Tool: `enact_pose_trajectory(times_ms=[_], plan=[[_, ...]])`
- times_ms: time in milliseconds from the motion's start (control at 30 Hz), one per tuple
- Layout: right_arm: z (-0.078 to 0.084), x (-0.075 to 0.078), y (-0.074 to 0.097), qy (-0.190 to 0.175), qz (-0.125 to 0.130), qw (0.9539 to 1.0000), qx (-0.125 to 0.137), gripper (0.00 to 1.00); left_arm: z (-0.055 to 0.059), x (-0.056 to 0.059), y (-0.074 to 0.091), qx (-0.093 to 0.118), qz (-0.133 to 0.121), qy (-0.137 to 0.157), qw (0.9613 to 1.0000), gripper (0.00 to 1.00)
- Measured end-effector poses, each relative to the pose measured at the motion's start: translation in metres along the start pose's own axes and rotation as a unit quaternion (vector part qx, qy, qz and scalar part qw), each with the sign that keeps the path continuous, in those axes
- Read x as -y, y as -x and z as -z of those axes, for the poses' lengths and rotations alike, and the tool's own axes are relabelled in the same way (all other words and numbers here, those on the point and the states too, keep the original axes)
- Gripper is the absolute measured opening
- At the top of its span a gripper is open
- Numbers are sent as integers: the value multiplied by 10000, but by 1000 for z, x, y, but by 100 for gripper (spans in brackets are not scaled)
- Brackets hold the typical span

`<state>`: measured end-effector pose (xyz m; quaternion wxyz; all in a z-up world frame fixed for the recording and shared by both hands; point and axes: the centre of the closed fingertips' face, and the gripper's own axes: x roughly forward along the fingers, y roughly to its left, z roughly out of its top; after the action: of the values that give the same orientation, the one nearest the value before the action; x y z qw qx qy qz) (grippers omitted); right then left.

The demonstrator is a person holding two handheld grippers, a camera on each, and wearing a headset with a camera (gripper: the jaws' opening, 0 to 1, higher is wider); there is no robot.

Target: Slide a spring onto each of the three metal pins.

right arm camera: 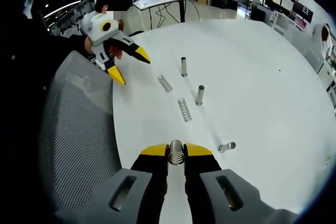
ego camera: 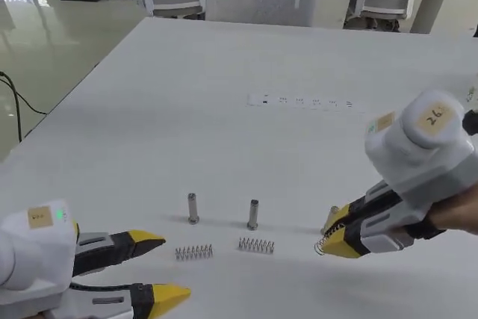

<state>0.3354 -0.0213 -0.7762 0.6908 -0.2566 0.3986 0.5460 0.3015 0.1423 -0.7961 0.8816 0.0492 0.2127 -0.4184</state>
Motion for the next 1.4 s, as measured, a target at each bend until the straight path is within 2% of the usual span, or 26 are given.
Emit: enact_pose_trajectory(times_ms=[233,500,800,967,1133,1400], plan=[[1,17,15,4,199,9998,-77,9,-4,-2,1,143,-131,57,9998,48],[1,45,25,117,500,9982,-297,9,-4,0,2,163,-163,93,9997,53],[0,61,17,196,517,9972,-494,9,-3,4,2,149,-179,109,9997,56],[2,69,9,311,522,9957,-702,9,-3,3,2,156,-195,121,9996,58],[4,72,2,381,494,9942,-873,9,-3,3,2,166,-203,125,9996,59],[6,75,-5,344,415,9937,-980,9,-2,1,3,181,-201,141,9995,59]])
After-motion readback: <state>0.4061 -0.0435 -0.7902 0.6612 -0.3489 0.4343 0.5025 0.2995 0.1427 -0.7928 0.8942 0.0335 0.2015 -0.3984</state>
